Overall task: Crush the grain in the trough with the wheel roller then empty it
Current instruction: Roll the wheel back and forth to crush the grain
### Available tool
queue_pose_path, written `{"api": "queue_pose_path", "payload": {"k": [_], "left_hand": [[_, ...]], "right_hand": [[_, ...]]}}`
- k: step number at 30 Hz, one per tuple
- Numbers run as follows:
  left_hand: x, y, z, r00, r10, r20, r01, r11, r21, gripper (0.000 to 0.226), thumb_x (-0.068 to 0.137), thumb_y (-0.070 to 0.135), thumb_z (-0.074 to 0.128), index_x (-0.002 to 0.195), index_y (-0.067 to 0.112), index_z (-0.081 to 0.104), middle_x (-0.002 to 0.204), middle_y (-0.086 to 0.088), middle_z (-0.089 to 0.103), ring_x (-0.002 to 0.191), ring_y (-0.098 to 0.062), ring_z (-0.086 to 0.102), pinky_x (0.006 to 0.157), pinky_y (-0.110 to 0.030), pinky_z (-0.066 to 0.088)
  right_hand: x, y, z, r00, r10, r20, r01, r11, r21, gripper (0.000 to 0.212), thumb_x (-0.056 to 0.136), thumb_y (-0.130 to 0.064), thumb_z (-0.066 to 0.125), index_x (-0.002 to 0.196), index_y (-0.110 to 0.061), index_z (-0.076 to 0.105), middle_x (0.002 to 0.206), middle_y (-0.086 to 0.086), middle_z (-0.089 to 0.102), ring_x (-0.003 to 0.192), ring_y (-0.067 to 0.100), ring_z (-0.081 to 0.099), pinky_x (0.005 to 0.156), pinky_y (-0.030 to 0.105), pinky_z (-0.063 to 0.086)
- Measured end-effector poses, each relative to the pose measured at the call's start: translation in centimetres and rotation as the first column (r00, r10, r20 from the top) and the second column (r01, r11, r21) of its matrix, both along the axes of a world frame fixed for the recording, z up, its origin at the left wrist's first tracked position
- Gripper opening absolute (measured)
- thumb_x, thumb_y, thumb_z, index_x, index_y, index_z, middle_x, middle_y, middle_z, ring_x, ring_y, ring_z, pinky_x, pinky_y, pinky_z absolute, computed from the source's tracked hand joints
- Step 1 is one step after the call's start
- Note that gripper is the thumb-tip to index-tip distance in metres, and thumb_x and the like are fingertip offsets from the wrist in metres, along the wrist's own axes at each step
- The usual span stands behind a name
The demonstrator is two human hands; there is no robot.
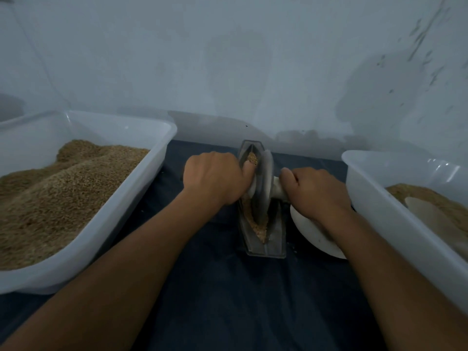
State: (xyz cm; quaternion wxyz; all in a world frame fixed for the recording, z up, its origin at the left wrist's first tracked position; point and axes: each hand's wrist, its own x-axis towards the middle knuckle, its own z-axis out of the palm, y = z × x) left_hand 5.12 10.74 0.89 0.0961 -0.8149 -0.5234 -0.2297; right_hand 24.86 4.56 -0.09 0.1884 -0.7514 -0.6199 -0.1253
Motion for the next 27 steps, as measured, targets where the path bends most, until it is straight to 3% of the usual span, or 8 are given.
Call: {"api": "queue_pose_path", "payload": {"k": [6, 9, 12, 15, 18, 22, 24, 27], "left_hand": [[-0.3, -0.4, 0.9, 0.998, 0.009, -0.068, -0.013, 0.998, -0.059, 0.059, 0.092, 0.064, 0.022, 0.065, 0.021, 0.052, 0.063, 0.001, 0.048, 0.055, -0.016, 0.042, 0.049, -0.029, 0.02], [-0.4, -0.1, 1.0, 0.995, -0.009, -0.096, -0.003, 0.993, -0.117, 0.058, 0.089, 0.067, 0.02, 0.068, 0.023, 0.051, 0.065, 0.002, 0.047, 0.058, -0.016, 0.043, 0.051, -0.03, 0.022], [-0.6, 0.3, 1.1, 0.991, -0.053, -0.127, 0.03, 0.984, -0.178, 0.061, 0.086, 0.071, 0.015, 0.07, 0.024, 0.05, 0.067, 0.004, 0.046, 0.063, -0.017, 0.046, 0.06, -0.035, 0.031], [-0.6, 0.5, 0.9, 0.989, -0.078, -0.128, 0.051, 0.979, -0.198, 0.064, 0.087, 0.072, 0.011, 0.068, 0.024, 0.049, 0.067, 0.004, 0.046, 0.065, -0.019, 0.047, 0.065, -0.037, 0.034], [-0.5, 0.4, 0.7, 0.993, -0.053, -0.102, 0.042, 0.993, -0.111, 0.068, 0.09, 0.069, 0.009, 0.067, 0.023, 0.053, 0.065, 0.002, 0.048, 0.058, -0.016, 0.043, 0.058, -0.035, 0.031], [0.1, 0.0, 0.6, 0.996, -0.024, -0.087, 0.025, 1.0, 0.015, 0.069, 0.093, 0.065, 0.012, 0.062, 0.022, 0.056, 0.059, 0.0, 0.049, 0.052, -0.018, 0.041, 0.05, -0.031, 0.024], [0.4, -0.1, 0.6, 0.997, -0.018, -0.082, 0.021, 0.999, 0.048, 0.068, 0.094, 0.064, 0.014, 0.061, 0.022, 0.056, 0.057, 0.0, 0.049, 0.051, -0.019, 0.043, 0.05, -0.031, 0.028], [0.7, 0.2, 0.6, 0.998, 0.007, -0.064, -0.008, 1.0, -0.006, 0.068, 0.094, 0.064, 0.013, 0.062, 0.021, 0.055, 0.061, -0.002, 0.051, 0.056, -0.023, 0.047, 0.06, -0.036, 0.045]], "right_hand": [[0.2, -0.6, 1.5, 0.993, 0.08, -0.086, -0.096, 0.974, -0.206, 0.062, 0.097, -0.056, 0.021, 0.067, -0.018, 0.06, 0.068, 0.003, 0.064, 0.067, 0.021, 0.058, 0.06, 0.032, 0.045], [0.4, -0.7, 2.1, 0.988, 0.152, -0.012, -0.148, 0.936, -0.318, 0.06, 0.096, -0.049, 0.015, 0.088, -0.013, 0.062, 0.07, 0.003, 0.062, 0.068, 0.019, 0.056, 0.058, 0.033, 0.041], [0.5, -0.8, 2.4, 0.984, 0.168, -0.056, -0.177, 0.914, -0.364, 0.06, 0.098, -0.049, 0.015, 0.095, -0.013, 0.063, 0.063, 0.0, 0.064, 0.07, 0.02, 0.059, 0.066, 0.037, 0.047], [0.2, -0.8, 2.3, 0.988, 0.131, -0.077, -0.149, 0.936, -0.318, 0.059, 0.098, -0.054, 0.016, 0.086, -0.022, 0.064, 0.061, -0.002, 0.066, 0.071, 0.019, 0.06, 0.069, 0.037, 0.048], [0.0, -0.5, 1.6, 0.995, 0.07, -0.071, -0.081, 0.982, -0.168, 0.061, 0.097, -0.058, 0.019, 0.069, -0.023, 0.06, 0.069, -0.002, 0.065, 0.07, 0.019, 0.058, 0.064, 0.033, 0.045], [0.1, 0.0, 0.7, 0.995, 0.053, -0.089, -0.059, 0.996, -0.069, 0.057, 0.097, -0.056, 0.021, 0.067, -0.023, 0.054, 0.073, -0.002, 0.058, 0.068, 0.018, 0.054, 0.058, 0.031, 0.038], [0.4, 0.1, 0.4, 0.992, 0.047, -0.12, -0.057, 0.995, -0.082, 0.054, 0.098, -0.056, 0.019, 0.07, -0.025, 0.055, 0.076, -0.004, 0.058, 0.07, 0.017, 0.053, 0.06, 0.032, 0.039], [0.6, 0.6, 0.0, 0.993, 0.043, -0.108, -0.051, 0.996, -0.07, 0.053, 0.098, -0.055, 0.017, 0.072, -0.027, 0.053, 0.078, -0.005, 0.058, 0.071, 0.016, 0.053, 0.06, 0.032, 0.038]]}}
